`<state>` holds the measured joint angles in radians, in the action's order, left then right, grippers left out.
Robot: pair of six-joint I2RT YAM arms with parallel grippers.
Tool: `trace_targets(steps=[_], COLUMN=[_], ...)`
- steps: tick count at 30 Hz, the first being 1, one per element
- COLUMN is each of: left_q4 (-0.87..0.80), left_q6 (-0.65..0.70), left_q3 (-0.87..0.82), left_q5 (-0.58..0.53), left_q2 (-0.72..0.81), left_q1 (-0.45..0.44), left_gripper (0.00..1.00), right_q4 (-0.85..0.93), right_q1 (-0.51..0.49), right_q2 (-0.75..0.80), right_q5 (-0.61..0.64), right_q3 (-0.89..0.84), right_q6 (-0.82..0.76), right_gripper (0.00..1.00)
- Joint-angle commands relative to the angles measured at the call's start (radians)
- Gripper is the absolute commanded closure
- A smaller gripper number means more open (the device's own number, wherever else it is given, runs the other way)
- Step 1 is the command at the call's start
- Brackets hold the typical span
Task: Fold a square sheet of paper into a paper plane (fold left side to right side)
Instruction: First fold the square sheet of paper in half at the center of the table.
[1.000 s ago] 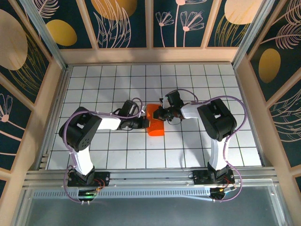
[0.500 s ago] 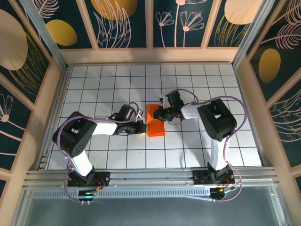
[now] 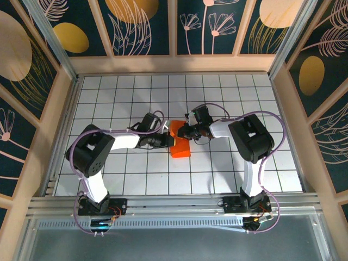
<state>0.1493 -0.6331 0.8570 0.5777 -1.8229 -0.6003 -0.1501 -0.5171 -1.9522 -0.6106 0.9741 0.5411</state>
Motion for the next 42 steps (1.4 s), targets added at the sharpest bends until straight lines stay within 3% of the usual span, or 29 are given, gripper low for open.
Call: trace_targets(steps=[1,11,30,39,42], left_q4=[0.006,-0.099,-0.121,-0.143,-0.14], left_q6=[0.002,0.078,0.054,0.013,0.002], left_q3=[0.011,-0.042,-0.272,-0.225,-0.178], left_q5=[0.026,0.023,0.023,0.0,0.026], left_q2=[-0.028,-0.021,0.103,0.203,0.244], left_q1=[-0.015,-0.031,-0.096,-0.091,-0.047], left_gripper=[0.97,0.98,0.98,0.98,0.98], right_q4=[0.101,0.114,0.115,0.093,0.089], right_q1=[0.009,0.008,0.007,0.002,0.0], right_q2=[-0.021,-0.02,-0.019,-0.012,-0.007], right_q5=[0.081,0.092,0.095,0.08,0.078], right_q3=[-0.039,-0.04,-0.041,-0.052,-0.053], right_q6=[-0.004,-0.012,-0.014,-0.007,-0.004], right_gripper=[1.0,1.0,1.0,1.0,1.0])
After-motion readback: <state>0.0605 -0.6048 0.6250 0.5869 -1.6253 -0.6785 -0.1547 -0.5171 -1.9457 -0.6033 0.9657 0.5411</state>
